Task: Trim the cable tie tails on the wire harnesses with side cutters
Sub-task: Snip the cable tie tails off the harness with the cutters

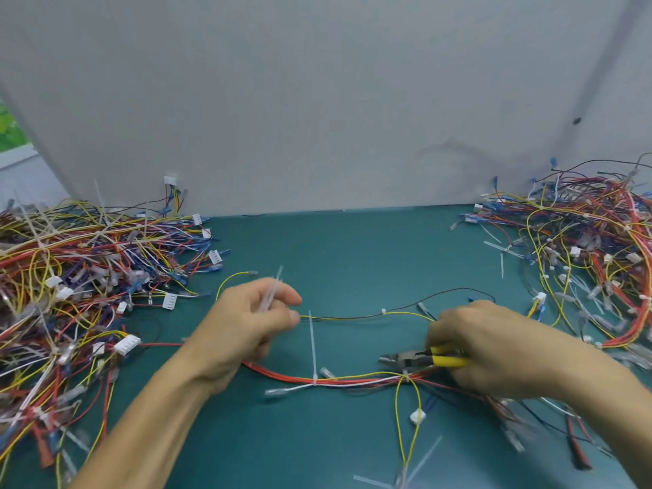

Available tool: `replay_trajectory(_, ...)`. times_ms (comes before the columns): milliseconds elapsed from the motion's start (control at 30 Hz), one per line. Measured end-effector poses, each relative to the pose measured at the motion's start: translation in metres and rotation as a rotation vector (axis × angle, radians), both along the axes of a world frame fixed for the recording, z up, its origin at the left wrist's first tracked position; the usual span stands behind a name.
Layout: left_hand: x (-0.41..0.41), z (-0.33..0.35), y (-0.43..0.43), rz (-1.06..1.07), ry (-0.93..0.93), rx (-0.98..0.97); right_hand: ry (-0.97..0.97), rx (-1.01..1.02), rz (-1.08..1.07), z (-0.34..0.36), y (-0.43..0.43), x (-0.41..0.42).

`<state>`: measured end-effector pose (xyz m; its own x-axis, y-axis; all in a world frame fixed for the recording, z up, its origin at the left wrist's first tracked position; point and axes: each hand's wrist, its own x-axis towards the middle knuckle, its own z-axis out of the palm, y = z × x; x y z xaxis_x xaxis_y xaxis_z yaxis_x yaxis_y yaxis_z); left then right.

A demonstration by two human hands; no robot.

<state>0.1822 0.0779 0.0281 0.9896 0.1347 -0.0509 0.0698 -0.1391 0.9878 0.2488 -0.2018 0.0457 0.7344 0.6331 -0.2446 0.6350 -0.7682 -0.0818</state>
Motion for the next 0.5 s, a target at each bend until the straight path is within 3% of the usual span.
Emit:
replay_trajectory(167, -0.007, -0.006, -0.001, -0.220, 0.021, 0.394, -0.102, 0.111, 0.016, 0.013, 0.009, -0.010)
replay_trajectory(500, -0.014, -0.030, -0.002, -0.207, 0.006, 0.241, -0.174, -0.016, 0.024, -0.002, 0.049, -0.045)
